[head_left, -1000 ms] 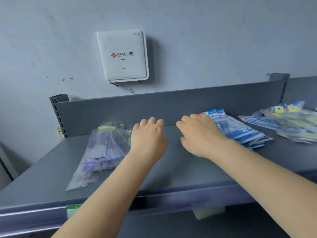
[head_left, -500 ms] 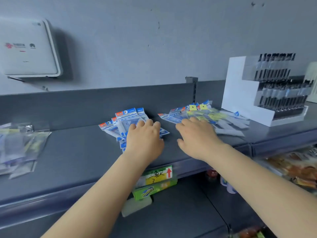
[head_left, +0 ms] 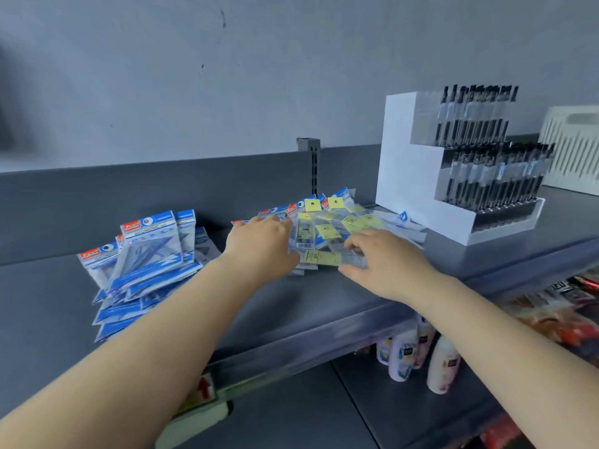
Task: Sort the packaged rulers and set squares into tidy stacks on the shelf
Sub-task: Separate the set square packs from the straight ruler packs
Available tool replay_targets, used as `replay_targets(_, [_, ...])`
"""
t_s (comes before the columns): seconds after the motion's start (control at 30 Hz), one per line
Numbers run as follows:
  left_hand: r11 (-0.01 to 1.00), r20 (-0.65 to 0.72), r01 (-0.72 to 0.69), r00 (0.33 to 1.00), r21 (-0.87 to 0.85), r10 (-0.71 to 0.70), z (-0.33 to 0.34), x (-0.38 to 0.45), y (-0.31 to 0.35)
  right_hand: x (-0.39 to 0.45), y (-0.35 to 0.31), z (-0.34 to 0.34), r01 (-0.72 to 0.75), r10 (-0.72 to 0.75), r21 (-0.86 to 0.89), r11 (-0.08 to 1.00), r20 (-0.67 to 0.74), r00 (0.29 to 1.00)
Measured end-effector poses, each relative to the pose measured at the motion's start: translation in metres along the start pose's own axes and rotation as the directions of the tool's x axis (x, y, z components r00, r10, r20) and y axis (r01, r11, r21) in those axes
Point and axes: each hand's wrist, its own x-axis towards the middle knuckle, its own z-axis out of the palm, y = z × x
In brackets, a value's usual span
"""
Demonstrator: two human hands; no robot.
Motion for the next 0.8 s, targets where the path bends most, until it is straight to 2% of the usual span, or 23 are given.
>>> replay_targets(0.17, [0.999, 0.015, 0.033, 0.999, -0.030, -0.033, 0.013, 0.018, -0.001, 0.039, 0.014, 0.007, 0.035, -0.049, 0.071, 0.997, 0.209, 0.977])
replay_targets(0.4, [0.995, -0.038, 0.084, 0.996, -0.054, -0.087, 0.014, 0.021, -0.007, 0.071, 0.025, 0.007, -0.036, -0.045, 0.282, 0.959, 0.276, 0.960])
replay_targets(0.57, [0.986, -0.122, 0.143, 0.981, -0.085, -0.152, 0.011, 0.020, -0.003, 0.083, 0.049, 0.001, -0.008, -0.085, 0.431, 0.902, 0.197, 0.977])
replay_targets(0.7, [0.974, -0.337, 0.187, 0.916, -0.127, -0.220, 0.002, 0.021, 0.003, 0.089, 0.063, 0.000, -0.024, -0.040, 0.572, 0.820, 0.099, 0.994])
replay_targets(0.8, [0.976, -0.215, 0.192, 0.954, -0.107, -0.211, 0.004, 0.027, 0.011, 0.090, 0.063, -0.001, -0.053, 0.010, 0.689, 0.723, 0.066, 0.998])
